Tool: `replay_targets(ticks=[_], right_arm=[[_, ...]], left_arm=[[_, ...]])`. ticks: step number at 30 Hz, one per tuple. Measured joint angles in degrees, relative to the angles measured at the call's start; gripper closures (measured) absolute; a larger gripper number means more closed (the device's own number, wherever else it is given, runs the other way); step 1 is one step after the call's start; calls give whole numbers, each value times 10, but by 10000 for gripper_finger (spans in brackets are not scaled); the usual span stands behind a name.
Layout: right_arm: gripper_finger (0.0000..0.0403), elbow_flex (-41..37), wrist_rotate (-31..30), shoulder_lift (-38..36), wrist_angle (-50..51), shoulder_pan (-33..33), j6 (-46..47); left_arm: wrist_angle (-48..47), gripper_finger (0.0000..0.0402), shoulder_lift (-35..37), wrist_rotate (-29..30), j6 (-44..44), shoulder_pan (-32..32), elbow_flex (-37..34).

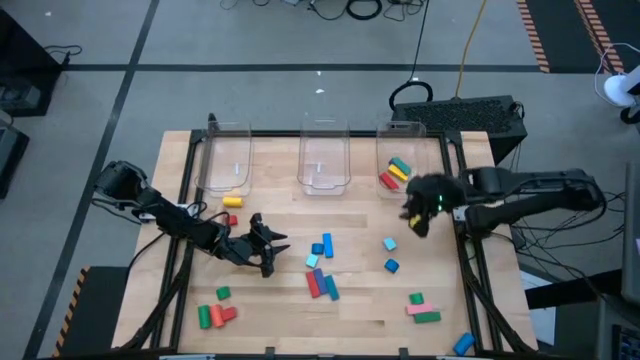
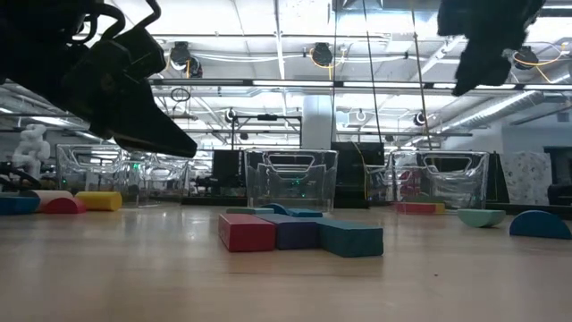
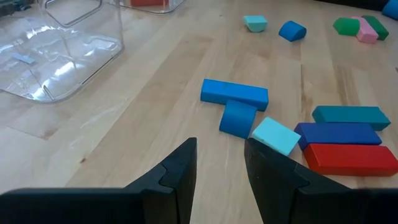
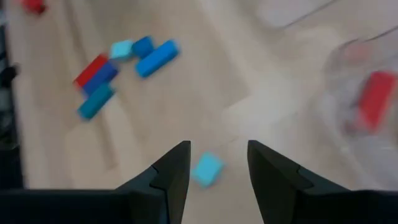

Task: Sort blocks by size
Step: Put the pink rectangular block into the right transparent bin

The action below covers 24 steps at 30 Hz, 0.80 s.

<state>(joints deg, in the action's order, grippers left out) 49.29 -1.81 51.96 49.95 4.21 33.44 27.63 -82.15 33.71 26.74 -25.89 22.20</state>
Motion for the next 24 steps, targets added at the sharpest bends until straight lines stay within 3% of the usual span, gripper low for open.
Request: replay_targets(ticks=[10,16,24], right_arm=[[259,0,-30,141,-24,242,133],[259,0,-42,233,-98,330,209],[259,0,-42,323,-188,410,213]], left_arm=[[3,265,0,24,0,0,0],[3,265,0,56,-5,8,0],[3,265,0,58,-5,19,0]])
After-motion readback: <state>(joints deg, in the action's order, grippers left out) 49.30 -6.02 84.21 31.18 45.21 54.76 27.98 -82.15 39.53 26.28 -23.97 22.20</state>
